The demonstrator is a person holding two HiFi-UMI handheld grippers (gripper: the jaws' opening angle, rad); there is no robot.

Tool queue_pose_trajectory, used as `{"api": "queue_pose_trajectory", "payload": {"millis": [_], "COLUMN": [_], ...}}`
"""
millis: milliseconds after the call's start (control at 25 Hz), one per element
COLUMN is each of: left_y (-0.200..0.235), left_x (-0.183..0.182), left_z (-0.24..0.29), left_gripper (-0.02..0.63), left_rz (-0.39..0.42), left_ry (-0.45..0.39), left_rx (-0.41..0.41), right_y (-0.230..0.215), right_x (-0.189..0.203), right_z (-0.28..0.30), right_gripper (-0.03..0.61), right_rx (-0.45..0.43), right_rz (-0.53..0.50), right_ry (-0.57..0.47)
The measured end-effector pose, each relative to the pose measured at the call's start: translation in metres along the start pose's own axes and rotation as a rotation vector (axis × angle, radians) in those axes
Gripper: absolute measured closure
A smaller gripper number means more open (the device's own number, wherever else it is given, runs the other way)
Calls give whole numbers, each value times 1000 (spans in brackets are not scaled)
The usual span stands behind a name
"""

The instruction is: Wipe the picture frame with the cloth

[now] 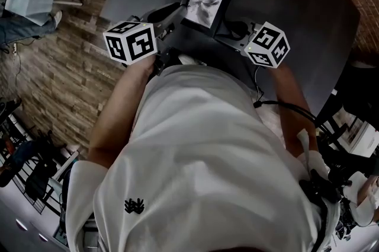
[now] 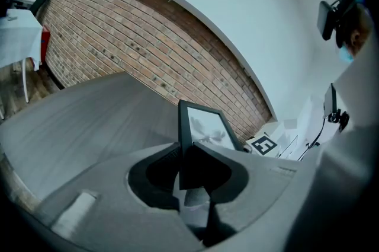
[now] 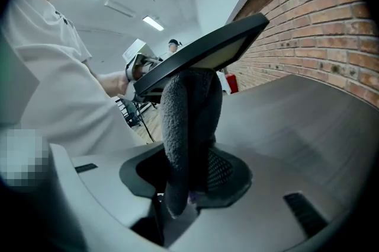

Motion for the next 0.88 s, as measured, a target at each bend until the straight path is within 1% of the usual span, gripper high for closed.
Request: {"api": "queue_pose_trajectory", "payload": {"millis": [80,160,280,400,480,600,760,880], "left_y": [-1,-3,-7,-12,-13,-12,-8,-6], "left_x": [0,-1,-1,-1,-1,-1,-3,-1], "left_z": [1,1,1,1,1,2,1,0], "left_gripper": [537,538,538,538,538,538,538,538], "left_rz": [6,12,15,19,19,16,3,-6], "left_ry": [3,6,7,7,9,8,0,-7], "left_rx": [6,14,40,55,60,62,64,49], "right_y": [-2,-17,-47,-59,-55,-40,-14,6], "right_x": [3,1,-12,-28,-35,-36,-25,-10], "right_z": [1,-3,-17,-23,-19,-4,18,26], "right_gripper": [436,437,437,437,437,437,437,436], "right_rx": [-9,29,109,134,118,66,3,-34], "right_rz": [7,37,88,89,75,53,11,-11], "right_ry": [5,-20,-79,-110,-111,-84,-11,33]}}
Point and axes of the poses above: the fingertips, and each gripper's own axes: z forward along the fingers, y to its left, x out of its underside, the point moved 2 cm from there along -z, backward along the fingers, and after that the axes turned 6 degrees about -x, right-handed, at the moved point
